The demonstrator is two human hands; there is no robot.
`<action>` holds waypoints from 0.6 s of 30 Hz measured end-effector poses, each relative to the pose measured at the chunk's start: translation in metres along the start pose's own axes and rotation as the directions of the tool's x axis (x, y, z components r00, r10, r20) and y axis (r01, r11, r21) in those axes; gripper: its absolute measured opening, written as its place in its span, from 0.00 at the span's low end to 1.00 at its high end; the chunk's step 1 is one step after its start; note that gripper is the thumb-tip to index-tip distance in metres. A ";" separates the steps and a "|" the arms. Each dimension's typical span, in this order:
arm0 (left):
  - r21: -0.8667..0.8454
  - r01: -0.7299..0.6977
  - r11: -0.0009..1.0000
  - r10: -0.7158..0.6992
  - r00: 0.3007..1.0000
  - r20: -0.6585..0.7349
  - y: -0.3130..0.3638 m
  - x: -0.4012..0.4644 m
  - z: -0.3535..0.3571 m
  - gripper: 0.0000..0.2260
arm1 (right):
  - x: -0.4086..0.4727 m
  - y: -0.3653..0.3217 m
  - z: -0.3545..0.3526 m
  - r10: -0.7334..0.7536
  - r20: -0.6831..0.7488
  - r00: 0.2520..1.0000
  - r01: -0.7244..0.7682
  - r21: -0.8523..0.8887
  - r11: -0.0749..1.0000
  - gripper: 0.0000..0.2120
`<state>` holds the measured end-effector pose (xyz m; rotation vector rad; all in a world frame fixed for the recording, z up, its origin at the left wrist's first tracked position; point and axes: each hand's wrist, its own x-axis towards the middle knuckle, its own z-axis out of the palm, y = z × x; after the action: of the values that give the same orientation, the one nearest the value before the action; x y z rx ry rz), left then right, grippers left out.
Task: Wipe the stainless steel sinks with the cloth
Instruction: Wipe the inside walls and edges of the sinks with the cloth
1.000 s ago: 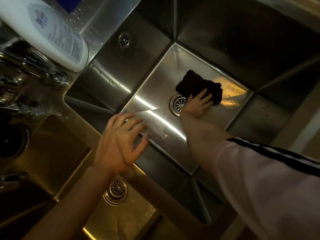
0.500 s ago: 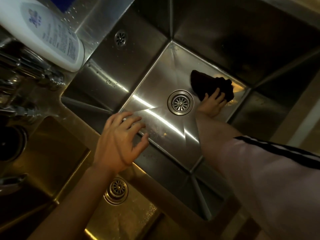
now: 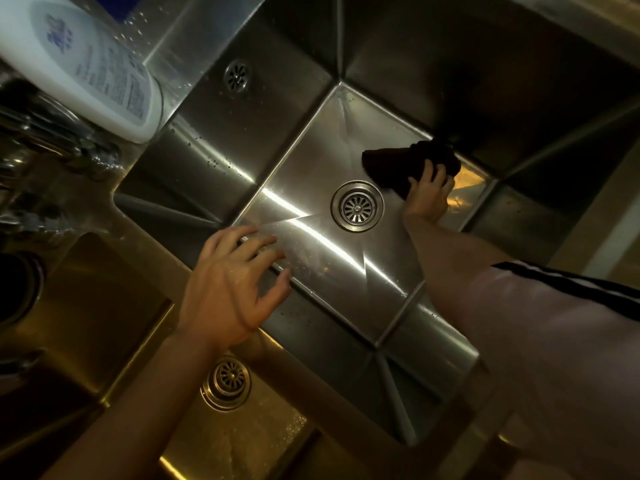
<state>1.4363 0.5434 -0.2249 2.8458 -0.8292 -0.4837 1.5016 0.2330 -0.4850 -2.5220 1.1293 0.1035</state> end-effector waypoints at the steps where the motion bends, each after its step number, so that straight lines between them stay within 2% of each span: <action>1: 0.000 0.001 1.000 -0.001 1.000 -0.002 0.000 0.000 0.000 0.22 | 0.004 0.006 -0.001 0.007 -0.018 1.000 -0.007 -0.008 1.000 0.23; 4: 0.000 0.002 1.000 -0.002 1.000 -0.007 0.000 0.001 0.000 0.22 | -0.001 0.016 0.001 0.075 -0.061 0.995 -0.075 -0.001 0.997 0.23; 7: -0.003 0.007 1.000 -0.007 1.000 0.002 0.001 0.001 -0.001 0.22 | -0.031 0.009 0.013 0.269 -0.076 0.960 -0.264 0.076 0.962 0.25; 10: 0.002 0.007 1.000 -0.007 1.000 0.017 0.000 0.002 0.000 0.22 | -0.063 -0.013 0.023 0.418 -0.015 0.908 -0.411 0.160 0.898 0.26; 14: 0.011 0.005 1.000 -0.006 1.000 0.020 0.000 0.001 0.000 0.22 | -0.075 -0.030 0.025 0.383 0.023 0.924 -0.382 0.143 0.913 0.27; 18: 0.001 0.000 1.000 0.000 1.000 0.012 -0.001 0.001 0.001 0.21 | -0.040 -0.014 0.015 0.231 -0.020 0.973 -0.229 0.072 0.971 0.26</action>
<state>1.4374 0.5437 -0.2263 2.8470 -0.8316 -0.5004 1.4859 0.2749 -0.4863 -2.3307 1.4095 0.0879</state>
